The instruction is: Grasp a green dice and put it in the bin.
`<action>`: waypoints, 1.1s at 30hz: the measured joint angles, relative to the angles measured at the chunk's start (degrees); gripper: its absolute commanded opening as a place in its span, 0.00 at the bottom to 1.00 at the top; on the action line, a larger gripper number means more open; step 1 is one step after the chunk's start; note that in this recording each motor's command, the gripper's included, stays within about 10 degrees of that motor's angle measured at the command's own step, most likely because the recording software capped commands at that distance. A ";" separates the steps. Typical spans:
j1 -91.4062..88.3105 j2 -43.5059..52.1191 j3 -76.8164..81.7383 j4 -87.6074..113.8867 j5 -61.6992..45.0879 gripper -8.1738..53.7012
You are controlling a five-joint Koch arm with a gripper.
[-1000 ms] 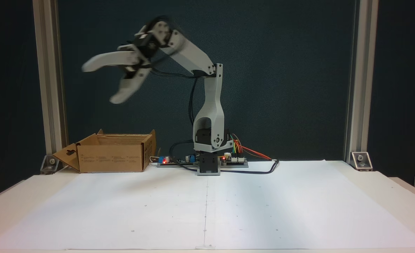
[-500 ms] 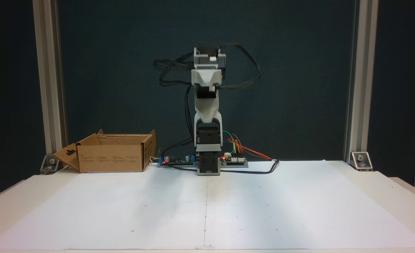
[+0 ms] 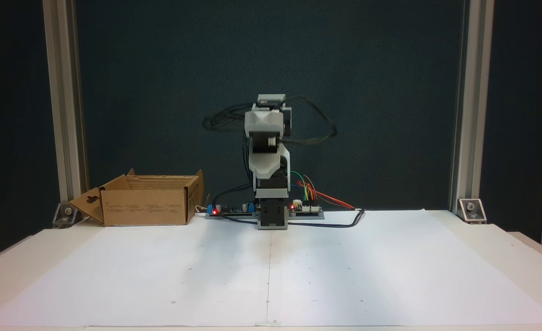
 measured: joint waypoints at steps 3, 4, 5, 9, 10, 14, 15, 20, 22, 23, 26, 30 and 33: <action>0.00 0.26 6.50 -6.68 0.00 0.86; 0.00 0.26 8.35 -9.05 0.00 0.85; 0.09 0.26 10.20 -11.34 0.00 0.85; -0.09 0.26 17.67 -20.48 0.09 0.85; -0.18 0.26 18.90 -22.68 0.00 0.85; -0.09 0.26 22.59 -31.90 0.00 0.85; -0.09 0.26 24.87 -34.45 0.00 0.85; 0.00 0.26 33.57 -45.26 0.00 0.84; 0.09 0.26 35.07 -49.92 0.00 0.84; 0.09 0.26 35.86 -52.29 0.00 0.84; 0.09 0.26 36.47 -58.27 0.00 0.84; 0.09 0.26 37.09 -61.08 0.00 0.85; -0.09 0.26 37.97 -61.26 0.00 0.85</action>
